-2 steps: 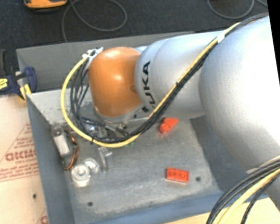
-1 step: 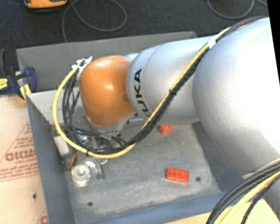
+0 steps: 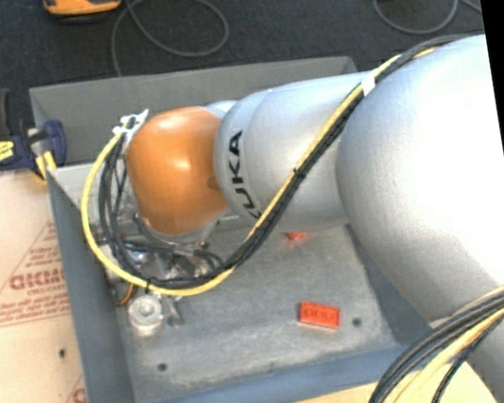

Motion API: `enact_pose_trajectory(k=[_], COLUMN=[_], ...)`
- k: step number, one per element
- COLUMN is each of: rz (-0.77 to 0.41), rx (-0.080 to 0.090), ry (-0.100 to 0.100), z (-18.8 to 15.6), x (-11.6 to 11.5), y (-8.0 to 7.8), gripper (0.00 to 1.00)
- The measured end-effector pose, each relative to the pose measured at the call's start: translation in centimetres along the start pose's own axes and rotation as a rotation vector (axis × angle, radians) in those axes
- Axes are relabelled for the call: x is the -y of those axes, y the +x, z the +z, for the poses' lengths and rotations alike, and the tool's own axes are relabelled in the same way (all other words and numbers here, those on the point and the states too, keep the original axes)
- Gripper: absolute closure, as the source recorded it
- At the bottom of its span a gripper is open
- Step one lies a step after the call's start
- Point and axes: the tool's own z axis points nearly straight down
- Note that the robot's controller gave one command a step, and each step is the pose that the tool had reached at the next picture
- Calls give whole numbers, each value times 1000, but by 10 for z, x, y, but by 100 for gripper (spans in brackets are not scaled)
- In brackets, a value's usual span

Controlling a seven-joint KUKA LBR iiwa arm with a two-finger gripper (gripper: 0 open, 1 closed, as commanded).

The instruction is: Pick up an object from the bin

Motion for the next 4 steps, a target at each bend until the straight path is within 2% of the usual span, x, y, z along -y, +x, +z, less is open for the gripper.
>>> enact_pose_trajectory(k=[1,2,4], rz=[-144,-398,-396], rx=[0,-1,-1], ry=[-5,-1,-2], z=[44,47,46], x=[4,3,3], y=[-2,13,12], gripper=[0,100,100])
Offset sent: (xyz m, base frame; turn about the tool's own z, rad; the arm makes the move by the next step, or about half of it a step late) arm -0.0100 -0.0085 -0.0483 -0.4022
